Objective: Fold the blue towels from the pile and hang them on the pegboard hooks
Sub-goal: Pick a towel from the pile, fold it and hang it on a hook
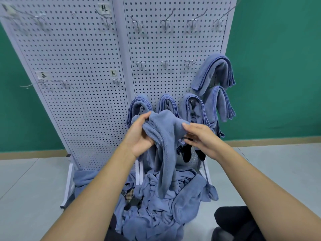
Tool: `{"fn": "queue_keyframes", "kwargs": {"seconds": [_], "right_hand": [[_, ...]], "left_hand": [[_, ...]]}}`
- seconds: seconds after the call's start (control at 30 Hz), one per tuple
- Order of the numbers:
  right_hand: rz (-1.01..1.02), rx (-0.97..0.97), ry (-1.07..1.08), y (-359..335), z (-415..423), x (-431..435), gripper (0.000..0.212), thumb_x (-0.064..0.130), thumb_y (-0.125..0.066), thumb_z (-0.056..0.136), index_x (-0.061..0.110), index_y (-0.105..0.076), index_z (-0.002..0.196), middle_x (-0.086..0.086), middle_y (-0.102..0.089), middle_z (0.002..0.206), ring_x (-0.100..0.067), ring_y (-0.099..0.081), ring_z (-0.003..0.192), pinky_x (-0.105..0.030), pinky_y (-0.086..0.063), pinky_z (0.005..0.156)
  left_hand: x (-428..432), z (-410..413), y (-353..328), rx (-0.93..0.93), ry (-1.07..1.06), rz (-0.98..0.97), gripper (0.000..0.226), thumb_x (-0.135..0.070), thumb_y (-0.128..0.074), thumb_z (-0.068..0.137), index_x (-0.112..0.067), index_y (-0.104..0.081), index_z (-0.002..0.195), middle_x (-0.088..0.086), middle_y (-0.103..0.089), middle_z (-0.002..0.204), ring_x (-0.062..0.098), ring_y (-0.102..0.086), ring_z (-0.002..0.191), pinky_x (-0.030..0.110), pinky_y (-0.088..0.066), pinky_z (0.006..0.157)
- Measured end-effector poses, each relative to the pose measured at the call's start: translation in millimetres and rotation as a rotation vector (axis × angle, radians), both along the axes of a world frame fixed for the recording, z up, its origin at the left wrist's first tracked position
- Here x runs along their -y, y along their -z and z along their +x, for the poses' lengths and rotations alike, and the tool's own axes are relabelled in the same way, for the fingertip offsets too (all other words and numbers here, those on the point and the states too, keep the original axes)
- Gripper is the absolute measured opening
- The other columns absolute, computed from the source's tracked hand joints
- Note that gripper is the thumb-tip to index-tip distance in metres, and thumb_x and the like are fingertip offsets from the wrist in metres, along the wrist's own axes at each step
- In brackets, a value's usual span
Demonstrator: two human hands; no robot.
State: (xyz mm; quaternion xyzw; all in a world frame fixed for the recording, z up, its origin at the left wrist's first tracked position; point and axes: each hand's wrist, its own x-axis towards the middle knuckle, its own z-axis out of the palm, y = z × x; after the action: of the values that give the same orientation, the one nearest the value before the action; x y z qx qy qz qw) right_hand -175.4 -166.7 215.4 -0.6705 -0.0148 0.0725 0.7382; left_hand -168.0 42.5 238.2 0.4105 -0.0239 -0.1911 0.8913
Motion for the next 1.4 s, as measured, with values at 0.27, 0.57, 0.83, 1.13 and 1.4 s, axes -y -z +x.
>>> {"fn": "queue_keyframes", "kwargs": {"seconds": [0.27, 0.57, 0.83, 1.13, 1.4], "right_hand": [[0.147, 0.102, 0.303, -12, 3, 24, 0.014, 0.022, -0.055, 0.096, 0.015, -0.066, 0.092, 0.005, -0.065, 0.068, -0.006, -0.056, 0.059, -0.017, -0.049, 0.056], [0.143, 0.073, 0.361, -10, 4, 49, 0.018, 0.019, -0.051, 0.098, 0.016, -0.060, 0.082, 0.011, -0.064, 0.054, -0.001, -0.061, 0.054, -0.022, -0.049, 0.065], [0.294, 0.012, 0.254, -10, 10, 49, 0.020, 0.025, -0.051, 0.098, 0.007, -0.061, 0.099, -0.007, -0.069, 0.091, -0.013, -0.069, 0.080, -0.026, -0.056, 0.071], [-0.093, -0.146, 0.030, 6, 5, 50, 0.011, 0.018, -0.061, 0.092, 0.015, -0.069, 0.099, -0.006, -0.071, 0.096, -0.019, -0.065, 0.088, -0.037, -0.054, 0.087], [-0.107, -0.072, 0.163, 4, 7, 57, 0.013, 0.009, -0.057, 0.094, 0.008, -0.067, 0.103, -0.009, -0.065, 0.088, -0.019, -0.058, 0.075, -0.028, -0.056, 0.070]], "left_hand": [[-38, 9, 8, -0.043, -0.050, 0.264, 0.036, -0.029, -0.069, 0.084, -0.012, -0.065, 0.115, 0.009, -0.064, 0.118, 0.020, -0.064, 0.100, 0.035, -0.048, 0.098], [-78, 11, 16, -0.078, -0.146, 0.402, 0.013, -0.015, -0.060, 0.090, -0.008, -0.067, 0.099, 0.003, -0.067, 0.086, 0.012, -0.065, 0.072, 0.026, -0.058, 0.069], [-84, 9, 12, -0.025, -0.164, 0.151, 0.019, -0.016, -0.059, 0.090, -0.007, -0.075, 0.086, 0.004, -0.069, 0.088, 0.012, -0.067, 0.078, 0.023, -0.057, 0.075], [-81, 10, 17, -0.142, -0.075, 0.330, 0.013, -0.020, -0.055, 0.094, -0.011, -0.063, 0.097, 0.004, -0.067, 0.095, 0.019, -0.065, 0.088, 0.037, -0.056, 0.076], [-92, 12, 19, -0.049, -0.206, 0.490, 0.015, -0.009, -0.050, 0.097, -0.012, -0.060, 0.086, 0.004, -0.064, 0.086, 0.015, -0.060, 0.076, 0.029, -0.056, 0.063]]}}
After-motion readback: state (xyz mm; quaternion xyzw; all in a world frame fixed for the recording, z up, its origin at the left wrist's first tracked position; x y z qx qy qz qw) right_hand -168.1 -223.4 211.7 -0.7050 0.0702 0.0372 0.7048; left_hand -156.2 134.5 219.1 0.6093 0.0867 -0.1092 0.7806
